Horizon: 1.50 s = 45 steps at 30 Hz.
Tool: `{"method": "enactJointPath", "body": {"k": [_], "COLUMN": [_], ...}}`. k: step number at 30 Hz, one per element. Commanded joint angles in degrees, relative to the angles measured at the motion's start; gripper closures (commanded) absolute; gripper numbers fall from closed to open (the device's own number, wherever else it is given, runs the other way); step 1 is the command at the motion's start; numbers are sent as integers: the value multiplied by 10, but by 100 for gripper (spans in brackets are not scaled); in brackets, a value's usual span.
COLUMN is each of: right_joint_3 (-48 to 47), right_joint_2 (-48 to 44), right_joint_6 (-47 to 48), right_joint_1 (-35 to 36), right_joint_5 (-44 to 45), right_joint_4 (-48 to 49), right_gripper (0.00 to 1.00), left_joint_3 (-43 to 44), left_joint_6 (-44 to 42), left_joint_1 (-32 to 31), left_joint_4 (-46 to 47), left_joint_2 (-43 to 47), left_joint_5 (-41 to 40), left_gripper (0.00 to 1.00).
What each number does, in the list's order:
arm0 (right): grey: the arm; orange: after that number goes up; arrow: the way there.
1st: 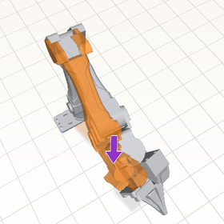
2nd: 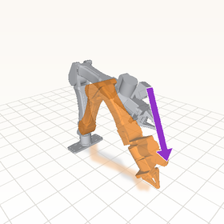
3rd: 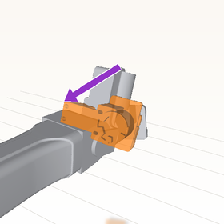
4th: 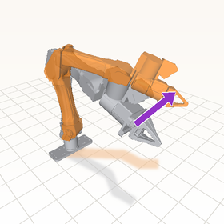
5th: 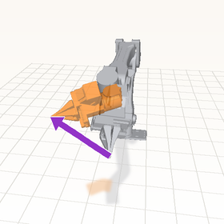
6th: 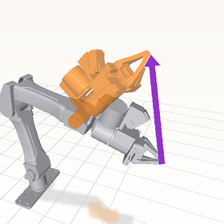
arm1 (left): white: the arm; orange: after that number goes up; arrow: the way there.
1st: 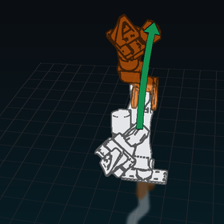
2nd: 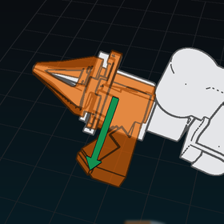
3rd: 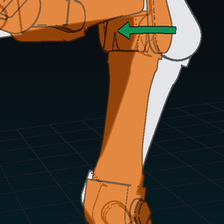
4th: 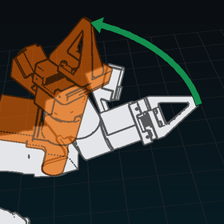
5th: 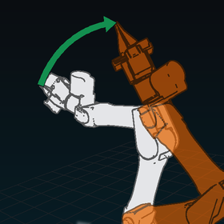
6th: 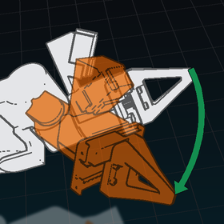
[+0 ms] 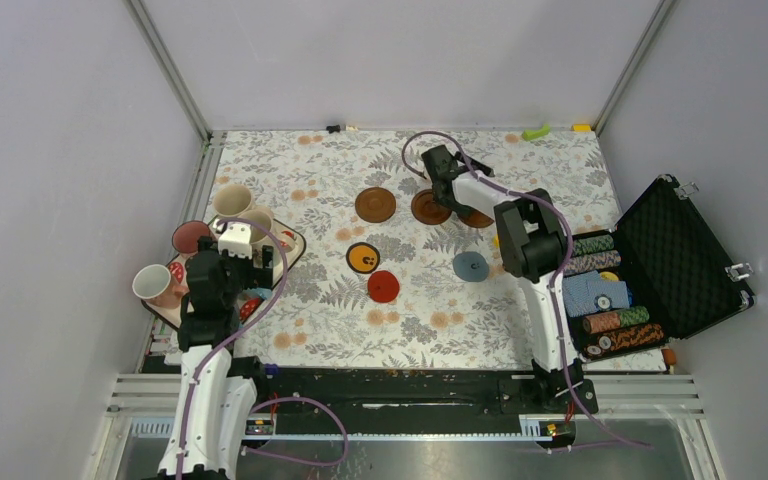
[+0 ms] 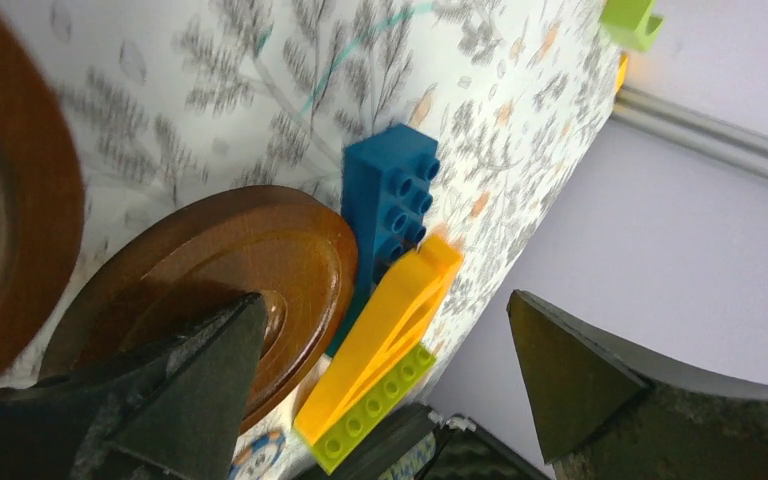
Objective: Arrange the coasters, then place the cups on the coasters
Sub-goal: Move the coaster to the center of the board.
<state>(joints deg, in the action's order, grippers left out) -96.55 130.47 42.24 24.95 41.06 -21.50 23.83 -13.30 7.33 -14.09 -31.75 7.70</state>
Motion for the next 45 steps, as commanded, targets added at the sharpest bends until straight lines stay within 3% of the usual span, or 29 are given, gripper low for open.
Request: {"method": "enactJointPath", "body": {"k": [1, 12, 22, 30, 39, 45], "right_joint_3": [-77, -305, -133, -136, -71, -58], "right_joint_2": [65, 183, 90, 69, 44, 44], "right_joint_6": [22, 43, 50, 9, 7, -1], "right_joint_1": [-4, -62, -76, -62, 45, 55], "right_joint_5": [8, 63, 43, 17, -5, -11], "right_joint_4": [8, -52, 0, -42, -32, -33], "right_gripper": [0, 0, 0, 0, 0, 0], "left_joint_3": [-3, -1, 2, 0, 0, 0], "left_joint_6": [-3, -5, -6, -3, -3, -4], "left_joint_1": [3, 3, 3, 3, 3, 3], "left_joint_4": [26, 29, 21, 21, 22, 21], "left_joint_2": [-5, -16, -12, -2, -2, 0], "left_joint_5": [6, 6, 13, 5, 3, 9], "left_gripper": [1, 1, 1, 1, 1, 1]}}
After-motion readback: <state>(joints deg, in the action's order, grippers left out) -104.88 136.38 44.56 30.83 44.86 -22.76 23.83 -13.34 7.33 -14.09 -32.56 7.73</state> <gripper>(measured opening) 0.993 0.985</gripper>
